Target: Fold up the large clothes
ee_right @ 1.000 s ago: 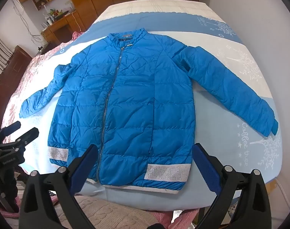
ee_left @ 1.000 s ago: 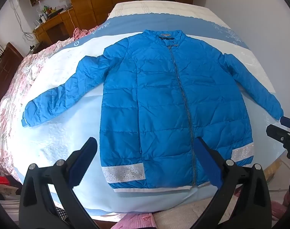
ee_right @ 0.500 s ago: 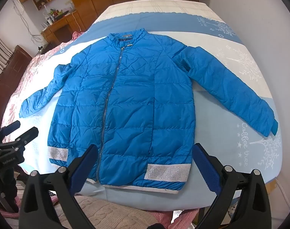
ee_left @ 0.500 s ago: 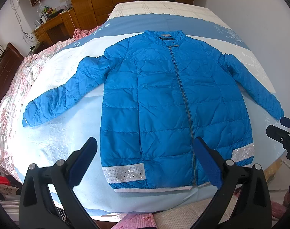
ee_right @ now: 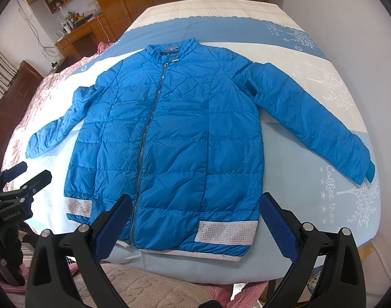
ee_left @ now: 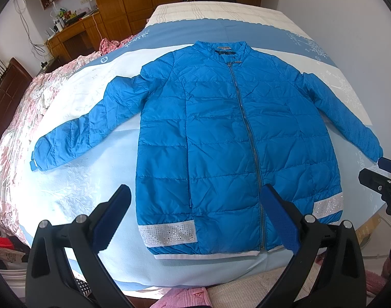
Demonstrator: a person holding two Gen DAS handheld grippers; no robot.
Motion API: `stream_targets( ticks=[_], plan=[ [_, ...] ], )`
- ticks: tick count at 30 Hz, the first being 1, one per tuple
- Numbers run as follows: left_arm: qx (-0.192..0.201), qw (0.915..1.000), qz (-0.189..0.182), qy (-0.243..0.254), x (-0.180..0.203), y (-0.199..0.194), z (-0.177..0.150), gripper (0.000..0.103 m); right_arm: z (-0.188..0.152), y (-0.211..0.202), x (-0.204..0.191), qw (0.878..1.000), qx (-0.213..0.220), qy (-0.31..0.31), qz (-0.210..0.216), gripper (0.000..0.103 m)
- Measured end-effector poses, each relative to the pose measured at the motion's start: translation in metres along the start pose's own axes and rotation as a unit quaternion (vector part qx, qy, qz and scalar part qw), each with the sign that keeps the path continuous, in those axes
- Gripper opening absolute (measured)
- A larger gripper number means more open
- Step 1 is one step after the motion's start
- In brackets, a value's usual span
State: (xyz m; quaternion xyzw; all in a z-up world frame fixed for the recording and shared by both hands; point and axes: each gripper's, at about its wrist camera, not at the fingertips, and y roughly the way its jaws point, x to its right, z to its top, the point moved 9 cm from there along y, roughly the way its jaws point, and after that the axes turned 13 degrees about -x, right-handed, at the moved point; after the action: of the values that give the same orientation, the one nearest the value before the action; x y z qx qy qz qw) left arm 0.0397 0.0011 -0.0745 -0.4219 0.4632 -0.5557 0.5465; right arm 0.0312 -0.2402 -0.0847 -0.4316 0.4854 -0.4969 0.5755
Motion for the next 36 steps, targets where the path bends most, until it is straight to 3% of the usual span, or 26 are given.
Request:
stream_targets(
  ticks=[36],
  plan=[
    [-0.002, 1.0, 0.0, 0.0, -0.0016, 0.0072, -0.002, 0.1, 0.002, 0.0001, 0.0019, 1.0, -0.001, 0.0, -0.001, 0.099]
  ],
)
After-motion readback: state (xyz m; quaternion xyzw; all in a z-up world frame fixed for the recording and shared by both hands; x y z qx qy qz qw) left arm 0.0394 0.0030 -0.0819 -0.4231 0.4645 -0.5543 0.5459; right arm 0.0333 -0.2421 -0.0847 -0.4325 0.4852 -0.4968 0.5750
